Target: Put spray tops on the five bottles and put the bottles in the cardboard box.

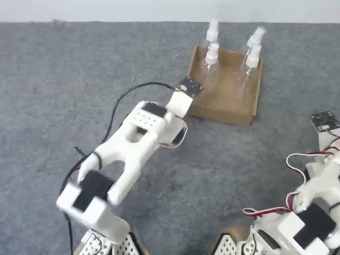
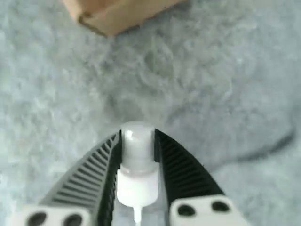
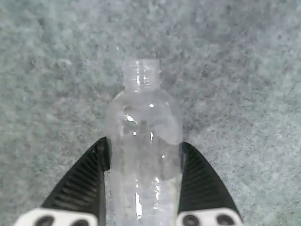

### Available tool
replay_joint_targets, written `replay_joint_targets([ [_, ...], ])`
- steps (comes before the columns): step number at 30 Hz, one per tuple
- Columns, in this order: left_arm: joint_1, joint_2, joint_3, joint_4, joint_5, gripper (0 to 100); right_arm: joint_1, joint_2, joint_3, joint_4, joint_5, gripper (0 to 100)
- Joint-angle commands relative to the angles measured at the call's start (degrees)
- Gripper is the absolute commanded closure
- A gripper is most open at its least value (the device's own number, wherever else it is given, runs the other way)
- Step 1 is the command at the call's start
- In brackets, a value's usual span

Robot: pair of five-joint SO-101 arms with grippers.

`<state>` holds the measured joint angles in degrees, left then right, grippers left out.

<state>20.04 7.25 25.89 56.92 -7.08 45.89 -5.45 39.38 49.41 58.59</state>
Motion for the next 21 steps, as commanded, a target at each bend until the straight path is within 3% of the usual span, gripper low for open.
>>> replay_joint_targets([
  [1,-1.23,-12.22,6.37,0.35,2.64,99,1.01,1.1,0.26,-0.48,0.7,98.7],
  [11,-9.41,-17.05,14.55,-6.86,10.73,99,-4.79,1.1,0.18,-0.31,0.18,77.8],
  [17,-9.49,-17.05,16.4,-8.88,10.99,98,-9.71,1.01,-3.16,5.58,-5.19,77.4],
  [21,-9.49,-17.05,16.4,-8.97,10.99,91,-12.44,1.01,-8.7,11.56,-8.7,77.4],
])
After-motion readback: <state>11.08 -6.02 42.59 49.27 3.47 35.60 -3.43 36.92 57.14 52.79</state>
